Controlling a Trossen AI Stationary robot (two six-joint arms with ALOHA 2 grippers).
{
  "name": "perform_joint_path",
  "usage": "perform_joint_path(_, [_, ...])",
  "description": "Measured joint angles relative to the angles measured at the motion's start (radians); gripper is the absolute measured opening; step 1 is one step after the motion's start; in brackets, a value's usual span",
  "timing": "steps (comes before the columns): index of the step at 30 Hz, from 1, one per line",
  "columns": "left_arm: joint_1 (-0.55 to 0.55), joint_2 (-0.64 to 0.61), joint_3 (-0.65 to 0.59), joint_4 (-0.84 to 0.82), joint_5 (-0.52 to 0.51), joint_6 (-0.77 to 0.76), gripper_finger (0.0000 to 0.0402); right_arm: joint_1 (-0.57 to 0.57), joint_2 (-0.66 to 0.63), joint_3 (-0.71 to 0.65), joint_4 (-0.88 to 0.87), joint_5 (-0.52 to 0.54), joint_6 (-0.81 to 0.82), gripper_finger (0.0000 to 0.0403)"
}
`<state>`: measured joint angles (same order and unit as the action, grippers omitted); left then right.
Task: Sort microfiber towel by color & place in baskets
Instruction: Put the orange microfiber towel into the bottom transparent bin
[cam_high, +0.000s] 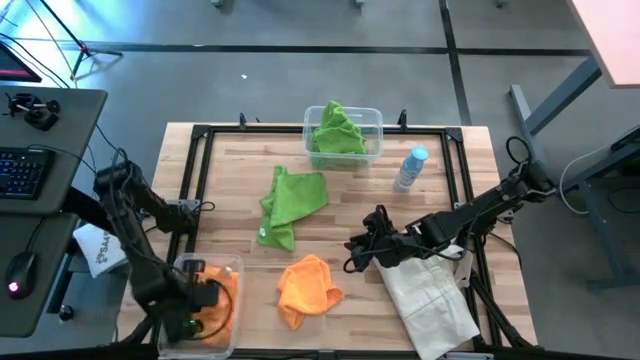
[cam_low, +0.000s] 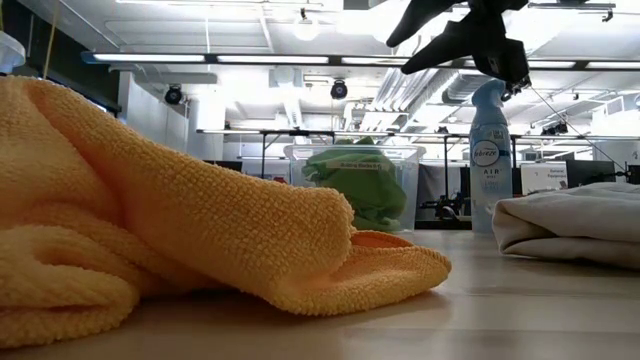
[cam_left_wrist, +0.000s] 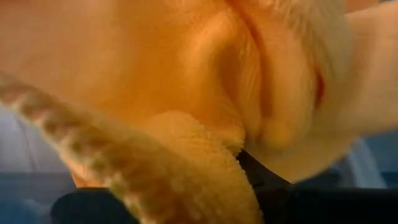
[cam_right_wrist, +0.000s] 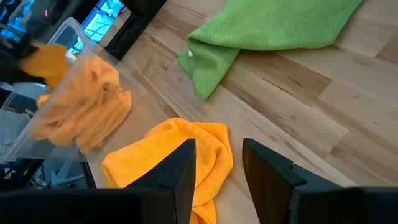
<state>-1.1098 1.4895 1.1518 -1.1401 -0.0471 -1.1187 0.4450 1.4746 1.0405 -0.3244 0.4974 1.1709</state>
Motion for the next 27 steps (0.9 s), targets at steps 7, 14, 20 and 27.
perform_joint_path(7, [0.076, 0.149, -0.025, 0.079, 0.12, 0.121, 0.0, 0.0, 0.0, 0.0, 0.0, 0.008, 0.003, 0.0128])
perform_joint_path(14, [0.079, 0.25, -0.022, 0.137, 0.07, 0.161, 0.0014, 0.001, 0.0, 0.0, 0.0, 0.008, 0.019, 0.0128])
perform_joint_path(20, [0.079, 0.253, -0.023, 0.141, 0.067, 0.138, 0.0064, 0.001, 0.0, 0.0, 0.0, 0.008, 0.019, 0.0128])
perform_joint_path(27, [0.079, 0.2, -0.025, 0.098, 0.065, 0.108, 0.0115, 0.001, 0.0, 0.0, 0.0, 0.008, 0.019, 0.0128])
